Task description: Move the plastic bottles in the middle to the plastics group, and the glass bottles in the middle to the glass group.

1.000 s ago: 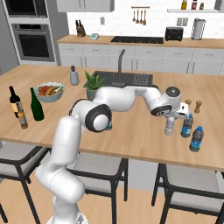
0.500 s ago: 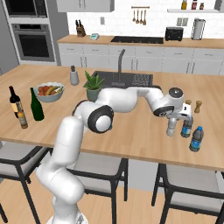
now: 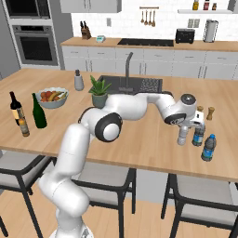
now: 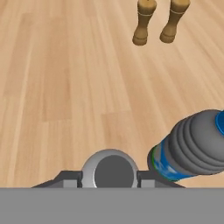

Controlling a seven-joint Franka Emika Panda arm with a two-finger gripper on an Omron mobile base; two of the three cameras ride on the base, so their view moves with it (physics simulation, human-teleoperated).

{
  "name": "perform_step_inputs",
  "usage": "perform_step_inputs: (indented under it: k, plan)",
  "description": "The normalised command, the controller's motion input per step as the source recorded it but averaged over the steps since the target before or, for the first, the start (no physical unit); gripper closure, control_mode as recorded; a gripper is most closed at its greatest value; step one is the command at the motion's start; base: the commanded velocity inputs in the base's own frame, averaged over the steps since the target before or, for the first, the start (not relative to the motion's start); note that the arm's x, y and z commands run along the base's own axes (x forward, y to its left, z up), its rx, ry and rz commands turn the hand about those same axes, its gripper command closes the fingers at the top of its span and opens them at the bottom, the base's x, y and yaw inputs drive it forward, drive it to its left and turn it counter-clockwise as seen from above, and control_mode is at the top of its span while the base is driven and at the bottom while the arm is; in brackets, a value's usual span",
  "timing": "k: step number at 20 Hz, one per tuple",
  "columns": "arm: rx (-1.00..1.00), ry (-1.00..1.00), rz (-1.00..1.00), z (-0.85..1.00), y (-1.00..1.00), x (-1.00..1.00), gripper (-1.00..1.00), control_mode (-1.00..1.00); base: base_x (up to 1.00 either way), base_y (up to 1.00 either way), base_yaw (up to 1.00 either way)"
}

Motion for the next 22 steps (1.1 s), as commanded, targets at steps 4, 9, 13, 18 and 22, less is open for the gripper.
perform_step_inputs:
  k: [4,9,13,18,22]
  plan:
    - [0.0,0.0,0.0,0.0,0.0,0.0,-1.0,-1.0,0.0,0.0,0.0]
    - [0.0,0.0,0.0,0.0,0.0,0.0,-1.0,-1.0,0.0,0.0,0.0]
    - [0.0,0.0,0.0,0.06,0.0,0.0,-1.0,-1.0,0.0,0.0,0.0]
    - [0.0,0.0,0.0,0.24,0.14,-0.2,-1.0,-1.0,0.0,0.0,0.0]
    - [0.0,0.0,0.0,0.25,0.46,-0.54,-1.0,-1.0,0.0,0.0,0.0]
